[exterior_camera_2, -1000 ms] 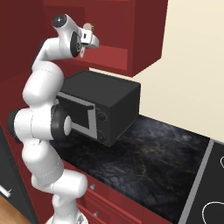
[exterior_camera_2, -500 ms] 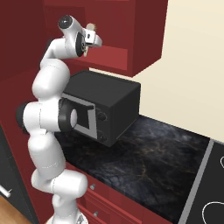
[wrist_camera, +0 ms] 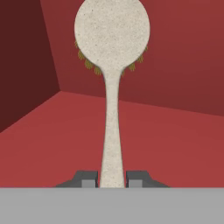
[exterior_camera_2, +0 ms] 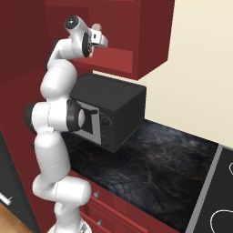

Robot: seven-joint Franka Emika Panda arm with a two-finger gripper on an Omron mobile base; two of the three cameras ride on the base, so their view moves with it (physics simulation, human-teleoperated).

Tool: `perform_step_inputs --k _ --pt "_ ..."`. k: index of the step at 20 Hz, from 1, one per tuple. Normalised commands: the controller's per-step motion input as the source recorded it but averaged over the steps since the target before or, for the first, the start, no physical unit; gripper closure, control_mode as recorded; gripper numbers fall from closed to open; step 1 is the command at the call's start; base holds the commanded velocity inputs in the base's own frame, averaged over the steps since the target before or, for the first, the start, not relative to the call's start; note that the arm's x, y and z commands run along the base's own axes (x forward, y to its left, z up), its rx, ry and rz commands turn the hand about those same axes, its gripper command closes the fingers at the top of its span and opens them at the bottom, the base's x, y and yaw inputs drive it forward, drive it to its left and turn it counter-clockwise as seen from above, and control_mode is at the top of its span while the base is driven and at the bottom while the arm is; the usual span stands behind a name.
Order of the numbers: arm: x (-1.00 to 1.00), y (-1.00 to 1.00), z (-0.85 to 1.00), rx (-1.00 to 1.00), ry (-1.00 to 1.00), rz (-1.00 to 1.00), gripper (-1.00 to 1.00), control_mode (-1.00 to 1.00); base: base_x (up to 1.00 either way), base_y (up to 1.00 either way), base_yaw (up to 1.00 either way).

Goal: Pick up the dish brush and sponge from the sink, and place them back in the cabinet, and close the cabinet door.

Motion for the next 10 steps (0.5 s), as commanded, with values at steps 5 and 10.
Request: perform_step_inputs --k 5,10 --pt "0.27 0.00 0.00 0.00 0.00 0.00 1.00 -1.00 0.00 0.00 0.00" --pt "0.31 0.00 -0.02 0.00 0.00 0.00 1.00 -1.00 0.00 0.00 0.00"
